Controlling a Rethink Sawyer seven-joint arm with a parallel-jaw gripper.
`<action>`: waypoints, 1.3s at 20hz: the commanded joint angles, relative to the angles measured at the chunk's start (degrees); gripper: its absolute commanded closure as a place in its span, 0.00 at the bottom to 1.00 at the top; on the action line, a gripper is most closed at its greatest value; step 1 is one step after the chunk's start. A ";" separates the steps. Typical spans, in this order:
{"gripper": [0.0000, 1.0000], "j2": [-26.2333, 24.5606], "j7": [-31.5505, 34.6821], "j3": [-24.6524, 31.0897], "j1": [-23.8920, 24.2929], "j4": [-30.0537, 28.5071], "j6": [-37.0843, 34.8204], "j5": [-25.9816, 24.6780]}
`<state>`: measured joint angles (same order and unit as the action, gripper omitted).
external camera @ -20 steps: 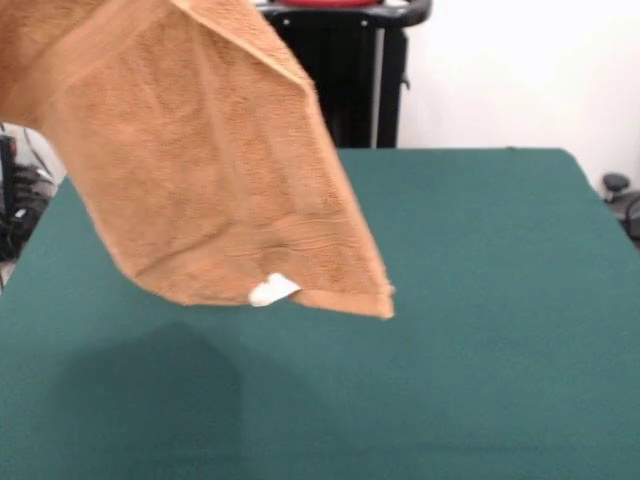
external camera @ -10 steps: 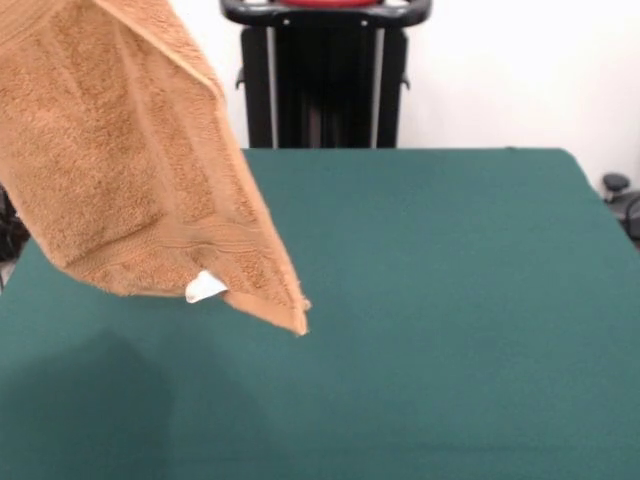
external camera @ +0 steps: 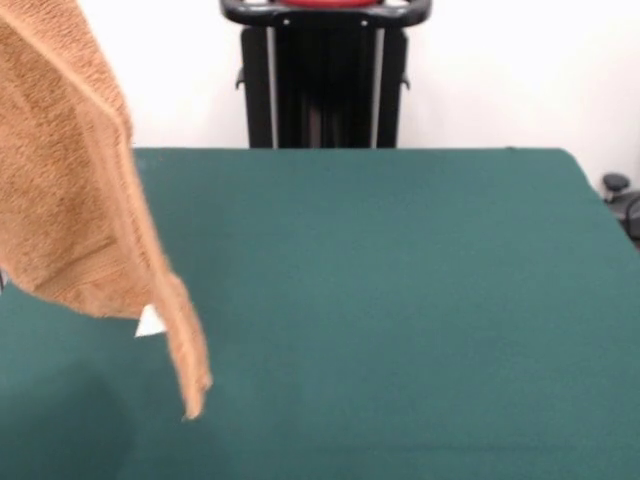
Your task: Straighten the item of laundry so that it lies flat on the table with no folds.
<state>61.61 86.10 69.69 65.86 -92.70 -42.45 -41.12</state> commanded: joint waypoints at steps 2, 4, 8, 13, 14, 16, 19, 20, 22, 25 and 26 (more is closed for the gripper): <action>1.00 -6.30 -17.78 -2.06 -5.79 3.55 3.10 -8.91; 1.00 -8.14 -18.47 -2.49 -6.36 4.80 3.36 -10.69; 1.00 -11.19 -19.96 -2.75 -6.75 6.67 3.92 -13.53; 1.00 -12.26 -19.25 -3.41 -7.51 7.34 5.34 -17.12; 1.00 -12.42 -19.23 -3.48 -7.60 7.49 5.52 -17.69; 1.00 -12.64 -20.08 -3.22 -7.32 7.81 5.58 -18.26; 1.00 -13.38 -20.87 -3.21 -7.33 8.87 5.91 -19.78; 1.00 -13.38 -20.49 -3.45 -7.54 8.95 6.09 -20.44; 1.00 -13.33 -18.27 -4.40 -8.47 8.74 6.90 -22.60; 1.00 -12.17 -14.13 -5.47 -9.43 6.88 8.07 -24.72; 1.00 -11.59 -12.61 -5.76 -9.63 6.03 8.57 -25.28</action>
<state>48.87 86.10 68.47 61.08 -84.53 -36.92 -61.47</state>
